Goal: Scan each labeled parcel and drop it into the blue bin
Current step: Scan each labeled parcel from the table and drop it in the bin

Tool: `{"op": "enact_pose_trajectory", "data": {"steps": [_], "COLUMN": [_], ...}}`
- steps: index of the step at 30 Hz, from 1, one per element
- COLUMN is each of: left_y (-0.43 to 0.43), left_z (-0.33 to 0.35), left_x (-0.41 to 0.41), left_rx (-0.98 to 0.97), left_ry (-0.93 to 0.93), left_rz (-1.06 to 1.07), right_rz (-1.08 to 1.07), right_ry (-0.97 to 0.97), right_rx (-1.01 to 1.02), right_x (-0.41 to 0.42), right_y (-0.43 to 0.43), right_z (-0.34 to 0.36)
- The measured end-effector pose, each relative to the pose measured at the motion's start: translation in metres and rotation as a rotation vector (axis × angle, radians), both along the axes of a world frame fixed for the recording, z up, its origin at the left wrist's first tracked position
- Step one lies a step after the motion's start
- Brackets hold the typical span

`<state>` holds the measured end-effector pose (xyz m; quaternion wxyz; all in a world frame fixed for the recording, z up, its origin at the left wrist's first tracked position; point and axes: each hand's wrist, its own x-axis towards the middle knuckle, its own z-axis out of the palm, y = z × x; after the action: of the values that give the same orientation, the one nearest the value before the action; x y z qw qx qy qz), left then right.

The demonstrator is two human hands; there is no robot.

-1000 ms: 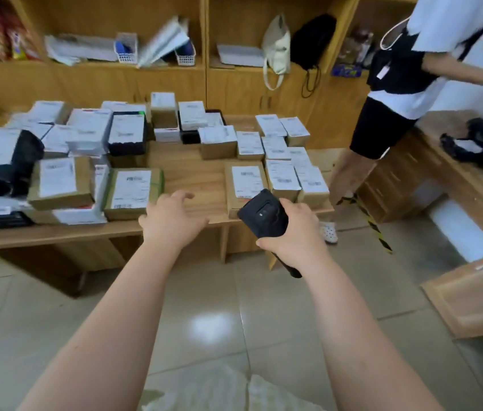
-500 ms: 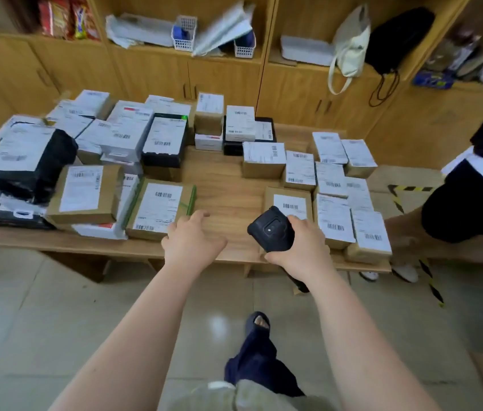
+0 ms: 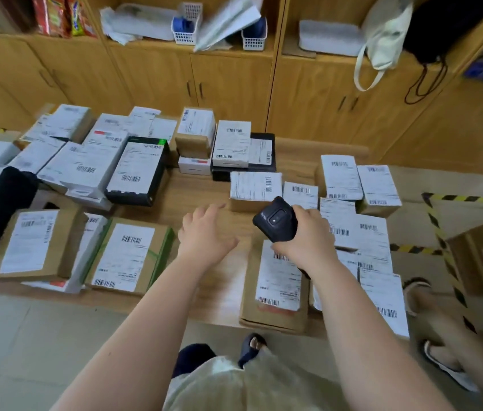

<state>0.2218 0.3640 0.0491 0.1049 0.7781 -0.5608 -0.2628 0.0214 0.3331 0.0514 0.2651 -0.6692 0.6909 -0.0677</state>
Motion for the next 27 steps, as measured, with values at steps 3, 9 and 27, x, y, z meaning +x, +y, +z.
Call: {"op": "enact_pose_trajectory", "data": {"steps": [3, 9, 27], "left_y": [-0.028, -0.106, -0.121], "left_z": [-0.006, -0.025, -0.050], "left_x": [0.001, 0.005, 0.025], "left_rx": [0.060, 0.058, -0.077], "left_ry": [-0.052, -0.061, -0.120], "left_rz": [-0.068, -0.211, -0.264], "right_rz": [-0.025, -0.117, -0.064], "right_ry": [-0.012, -0.042, -0.025], "right_rx": [0.016, 0.051, 0.055], "right_x": [0.000, 0.010, 0.001], "right_y": [-0.020, -0.061, -0.080], "right_z": [-0.008, -0.021, -0.014]}}
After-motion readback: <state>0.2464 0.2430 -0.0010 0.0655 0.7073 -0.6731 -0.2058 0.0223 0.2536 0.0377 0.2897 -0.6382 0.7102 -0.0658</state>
